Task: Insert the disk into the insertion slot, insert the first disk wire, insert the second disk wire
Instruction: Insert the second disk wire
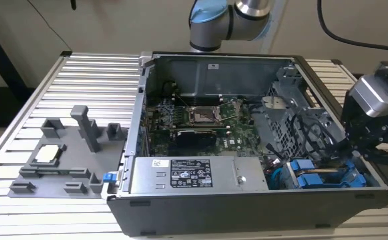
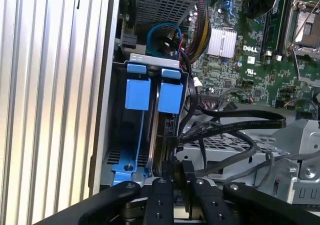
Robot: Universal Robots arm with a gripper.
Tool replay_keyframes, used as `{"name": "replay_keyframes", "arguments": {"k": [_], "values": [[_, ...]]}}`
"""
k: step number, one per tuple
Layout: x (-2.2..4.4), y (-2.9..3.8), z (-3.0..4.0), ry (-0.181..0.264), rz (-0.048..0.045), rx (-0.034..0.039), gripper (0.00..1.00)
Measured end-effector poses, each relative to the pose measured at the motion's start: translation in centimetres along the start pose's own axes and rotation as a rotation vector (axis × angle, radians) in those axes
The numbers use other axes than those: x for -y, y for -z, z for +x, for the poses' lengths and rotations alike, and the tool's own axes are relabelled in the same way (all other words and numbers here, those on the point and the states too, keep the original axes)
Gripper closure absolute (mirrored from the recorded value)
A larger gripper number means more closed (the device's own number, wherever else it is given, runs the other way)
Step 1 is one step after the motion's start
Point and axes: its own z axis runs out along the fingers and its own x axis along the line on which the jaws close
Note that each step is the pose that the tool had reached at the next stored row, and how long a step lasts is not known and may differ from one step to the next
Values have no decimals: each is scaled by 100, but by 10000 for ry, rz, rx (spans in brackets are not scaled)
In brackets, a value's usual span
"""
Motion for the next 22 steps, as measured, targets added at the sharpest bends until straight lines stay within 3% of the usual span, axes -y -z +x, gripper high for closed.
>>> {"name": "replay_keyframes", "arguments": {"k": [9,22], "values": [[-4,-102,40,-186,-13,-1,81],[-25,-140,43,-1220,98,-2,81]]}}
